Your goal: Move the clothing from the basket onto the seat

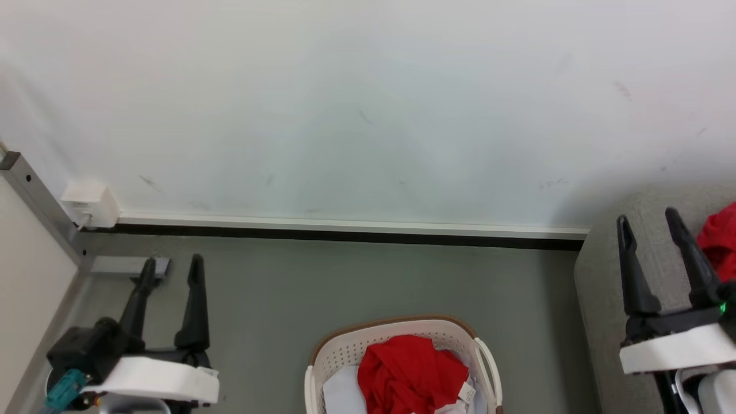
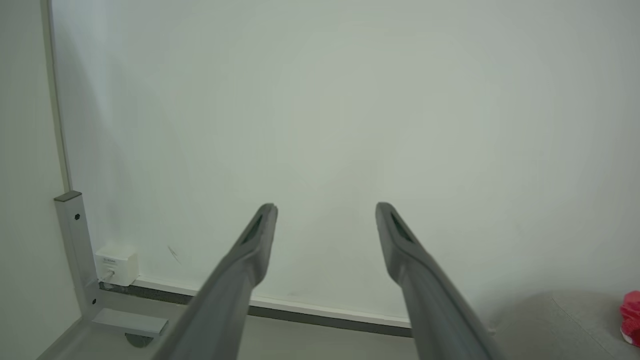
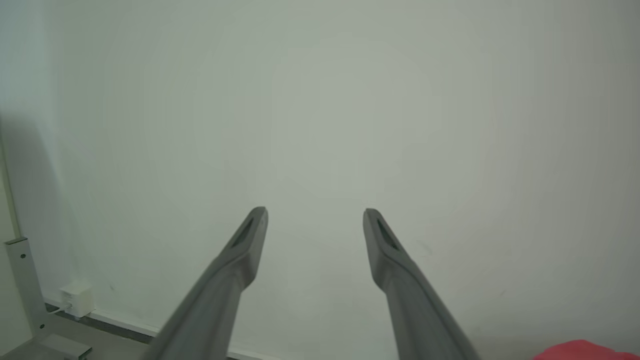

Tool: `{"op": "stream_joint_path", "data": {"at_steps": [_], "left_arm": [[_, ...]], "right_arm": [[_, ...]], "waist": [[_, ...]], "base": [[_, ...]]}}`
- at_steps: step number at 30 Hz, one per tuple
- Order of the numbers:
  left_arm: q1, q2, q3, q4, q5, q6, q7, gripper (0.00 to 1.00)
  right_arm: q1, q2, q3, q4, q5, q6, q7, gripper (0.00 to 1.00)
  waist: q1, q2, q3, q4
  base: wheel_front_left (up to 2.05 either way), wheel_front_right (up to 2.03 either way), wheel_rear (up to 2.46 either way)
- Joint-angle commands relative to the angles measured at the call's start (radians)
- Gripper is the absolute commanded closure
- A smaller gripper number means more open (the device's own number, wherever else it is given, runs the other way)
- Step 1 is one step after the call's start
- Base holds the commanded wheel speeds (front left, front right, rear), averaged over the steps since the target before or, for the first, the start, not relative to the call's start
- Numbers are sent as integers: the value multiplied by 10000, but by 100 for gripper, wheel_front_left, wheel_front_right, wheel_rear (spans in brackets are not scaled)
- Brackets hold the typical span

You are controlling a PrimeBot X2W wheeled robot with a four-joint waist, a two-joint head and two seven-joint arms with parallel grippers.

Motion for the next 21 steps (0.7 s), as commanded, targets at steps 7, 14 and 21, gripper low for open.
{"op": "stream_joint_path", "data": {"at_steps": [7,14,21], "left_arm": [[929,-688,1016,-128,939,-289,-7,0],[1134,-1135,1592,-72,1524,-699,-8,0],[1147,-1485,1923,49,1858,-1066,-8,0]], "right_arm": [[1177,584,-370,317,-392,-22,-399,0],[1280,859,-449,301,-526,-22,-397,0],[1181,894,-266,354,-502,-22,-400,0]], "waist": [[2,0,-83,155],[2,0,-100,46],[2,0,-85,-82]], "base": [[0,0,0],[0,0,0],[0,0,0]]}}
